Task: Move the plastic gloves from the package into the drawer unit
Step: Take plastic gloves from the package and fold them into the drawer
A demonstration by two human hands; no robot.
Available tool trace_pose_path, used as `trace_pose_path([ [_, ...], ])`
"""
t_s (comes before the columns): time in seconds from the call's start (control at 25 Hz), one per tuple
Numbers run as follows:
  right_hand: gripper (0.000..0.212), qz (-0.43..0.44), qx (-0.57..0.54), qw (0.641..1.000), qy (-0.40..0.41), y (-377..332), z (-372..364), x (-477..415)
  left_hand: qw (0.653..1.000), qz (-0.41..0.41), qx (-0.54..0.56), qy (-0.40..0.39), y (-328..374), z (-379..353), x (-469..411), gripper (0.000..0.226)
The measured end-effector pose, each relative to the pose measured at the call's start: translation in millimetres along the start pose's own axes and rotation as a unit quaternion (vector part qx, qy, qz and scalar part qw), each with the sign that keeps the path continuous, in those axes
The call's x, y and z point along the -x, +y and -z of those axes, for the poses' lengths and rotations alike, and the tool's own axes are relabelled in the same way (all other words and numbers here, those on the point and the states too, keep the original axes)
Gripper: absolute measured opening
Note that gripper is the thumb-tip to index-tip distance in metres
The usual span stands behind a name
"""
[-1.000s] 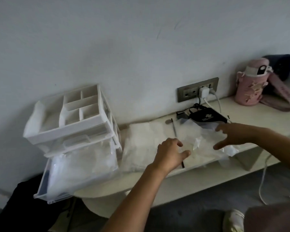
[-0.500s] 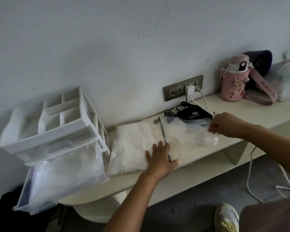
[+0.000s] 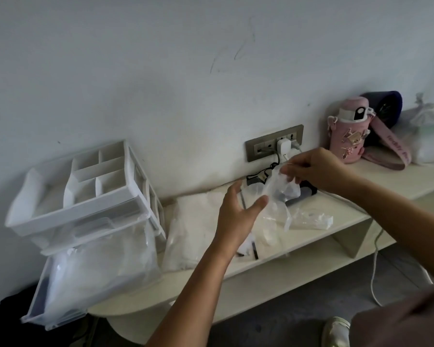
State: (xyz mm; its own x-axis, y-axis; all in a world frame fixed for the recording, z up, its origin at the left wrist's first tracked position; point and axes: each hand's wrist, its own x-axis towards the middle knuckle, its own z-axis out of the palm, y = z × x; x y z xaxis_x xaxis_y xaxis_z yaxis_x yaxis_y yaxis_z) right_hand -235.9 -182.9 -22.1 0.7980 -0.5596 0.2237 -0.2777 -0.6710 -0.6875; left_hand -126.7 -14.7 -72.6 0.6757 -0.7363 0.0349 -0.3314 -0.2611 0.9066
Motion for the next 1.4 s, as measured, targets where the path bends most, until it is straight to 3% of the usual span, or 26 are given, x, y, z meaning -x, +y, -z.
trace_pose_path([
  [0.16, 0.016, 0.002, -0.075, 0.997, -0.017, -30, -11, -2, 0.997, -0.077, -0.022, 0.001, 27, -3, 3, 0.076],
  [0.32, 0.04, 0.019, -0.092, 0.996, 0.002, -55, -25, -7, 0.989, -0.127, -0.065, 0.039, 27, 9, -1, 0.036],
  [0.4, 0.046, 0.008, -0.126, 0.992, 0.03, -67, -31, -12, 0.99, -0.114, -0.061, 0.046, 25, 26, -2, 0.01],
  [0.56, 0.043, -0.076, -0.192, 0.976, 0.07, -81, -36, -20, 0.999, -0.036, 0.016, -0.019, 22, 66, 6, 0.006],
  [0.64, 0.04, -0.12, -0.305, 0.944, 0.038, -85, -42, -27, 0.994, 0.018, 0.105, -0.029, 21, 90, 14, 0.009],
  [0.72, 0.036, -0.175, -0.432, 0.885, 0.002, -86, -54, -34, 0.981, 0.06, 0.185, -0.02, 18, 114, 18, 0.006],
  [0.84, 0.028, -0.24, -0.546, 0.796, -0.101, -86, -76, -40, 0.977, 0.09, 0.195, 0.009, 15, 143, 29, 0.006],
  [0.88, 0.038, -0.235, -0.559, 0.783, -0.138, -89, -83, -39, 0.98, 0.089, 0.179, 0.024, 15, 150, 33, 0.008],
  [0.96, 0.067, -0.207, -0.511, 0.817, -0.169, -99, -93, -35, 0.985, 0.083, 0.143, 0.043, 11, 162, 40, 0.013],
  [1.08, 0.073, -0.054, -0.276, 0.955, -0.095, -121, -99, -27, 0.995, 0.086, 0.04, 0.025, 7, 185, 51, 0.022],
  [1.12, 0.082, 0.006, -0.214, 0.971, -0.109, -130, -99, -24, 0.996, 0.082, -0.013, 0.013, 7, 192, 53, 0.024],
  [1.16, 0.088, 0.044, -0.18, 0.969, -0.164, -138, -100, -21, 0.996, 0.07, -0.061, 0.002, 8, 198, 56, 0.027],
  [1.24, 0.081, 0.073, -0.157, 0.94, -0.294, -154, -107, -11, 0.991, 0.044, -0.119, -0.037, 14, 206, 61, 0.034],
  [1.32, 0.052, 0.097, -0.157, 0.906, -0.381, -159, -120, -5, 0.984, 0.04, -0.149, -0.094, 19, 211, 66, 0.041],
  [1.4, 0.02, 0.112, -0.188, 0.89, -0.401, -164, -131, 2, 0.978, 0.058, -0.152, -0.128, 17, 221, 71, 0.04],
])
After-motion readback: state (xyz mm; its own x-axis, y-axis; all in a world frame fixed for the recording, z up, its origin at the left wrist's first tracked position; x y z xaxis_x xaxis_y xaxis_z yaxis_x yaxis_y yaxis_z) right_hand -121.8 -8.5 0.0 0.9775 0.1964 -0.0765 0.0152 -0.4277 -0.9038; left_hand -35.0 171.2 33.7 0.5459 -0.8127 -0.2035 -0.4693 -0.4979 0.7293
